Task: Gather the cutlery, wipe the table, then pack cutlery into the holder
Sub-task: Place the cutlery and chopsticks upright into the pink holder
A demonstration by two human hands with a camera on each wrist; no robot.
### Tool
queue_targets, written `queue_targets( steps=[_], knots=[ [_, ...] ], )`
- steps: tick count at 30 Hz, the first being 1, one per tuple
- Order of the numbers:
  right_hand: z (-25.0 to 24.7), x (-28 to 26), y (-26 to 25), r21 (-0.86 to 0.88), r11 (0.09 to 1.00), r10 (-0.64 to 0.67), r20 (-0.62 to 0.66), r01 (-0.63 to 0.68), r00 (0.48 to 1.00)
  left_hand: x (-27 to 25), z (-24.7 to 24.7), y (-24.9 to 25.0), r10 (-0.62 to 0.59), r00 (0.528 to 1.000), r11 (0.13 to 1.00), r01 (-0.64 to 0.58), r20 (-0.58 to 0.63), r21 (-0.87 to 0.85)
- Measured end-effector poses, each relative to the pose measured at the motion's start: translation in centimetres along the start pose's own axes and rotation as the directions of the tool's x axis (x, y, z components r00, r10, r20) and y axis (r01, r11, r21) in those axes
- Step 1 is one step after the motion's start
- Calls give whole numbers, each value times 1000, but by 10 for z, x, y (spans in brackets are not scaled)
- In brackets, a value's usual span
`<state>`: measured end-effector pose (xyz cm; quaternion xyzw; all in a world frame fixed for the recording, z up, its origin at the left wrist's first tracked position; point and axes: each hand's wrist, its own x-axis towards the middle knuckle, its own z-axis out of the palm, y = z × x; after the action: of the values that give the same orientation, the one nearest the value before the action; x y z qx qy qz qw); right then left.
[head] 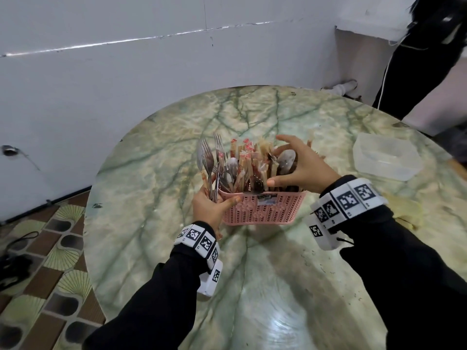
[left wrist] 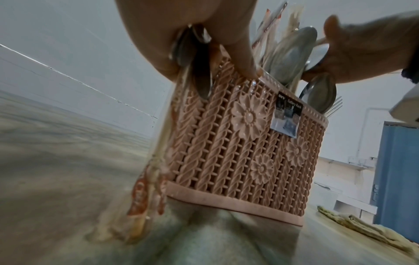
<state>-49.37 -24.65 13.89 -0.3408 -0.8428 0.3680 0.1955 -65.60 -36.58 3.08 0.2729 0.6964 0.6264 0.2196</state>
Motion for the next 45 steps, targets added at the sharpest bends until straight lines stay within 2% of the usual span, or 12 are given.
queue_targets(
  steps=[3, 5, 9, 13, 17, 24, 28, 33, 35, 39, 41, 45],
  knots=[
    [-14, -1, -10, 32, 999, -17, -45, 18, 999, 1, 0, -3, 4, 1000, 1000, -4, -3, 5],
    [-15, 1, -15, -58, 997, -56, -84, 51, 995, 2, 0, -6, 1, 1000, 1000, -1, 0, 1],
    [4, 1, -9, -266, 961, -83, 0, 80, 997, 4, 2, -10, -2, 1000, 1000, 2, 6, 7],
    [9, 5, -8, -426, 896, -132, 6, 122, 991, 6, 1, -11, -8, 1000, 1000, 8, 14, 3],
    [6, 3, -15, -394, 905, -149, 57, 159, 987, 8, 1, -13, -3, 1000, 1000, 2, 18, 14],
    [23, 6, -9, -469, 874, -212, -137, 125, 968, 8, 0, -10, -2, 1000, 999, 2, 1, 37],
    [27, 3, -6, -503, 855, -205, -104, 127, 973, 8, -2, -9, 9, 1000, 998, -9, 8, 61],
    [40, -14, 1, -521, 847, -237, -197, 104, 951, 7, -2, -7, 16, 999, 999, -18, 42, 47],
    [39, -13, 1, -528, 844, -217, -176, 94, 960, 6, -4, -5, 23, 998, 998, -26, 53, 56],
    [28, -14, -3, -359, 927, -130, -38, 108, 991, 9, -16, -6, 20, 999, 997, -23, 34, 76],
    [22, -19, -9, -195, 975, -125, -89, 105, 988, 9, -23, -2, 29, 1000, 998, -30, 8, 62],
    [19, -25, -24, 7, 990, -135, -264, 142, 955, 11, -31, 6, 79, 997, 997, -79, -21, 17]
  ],
)
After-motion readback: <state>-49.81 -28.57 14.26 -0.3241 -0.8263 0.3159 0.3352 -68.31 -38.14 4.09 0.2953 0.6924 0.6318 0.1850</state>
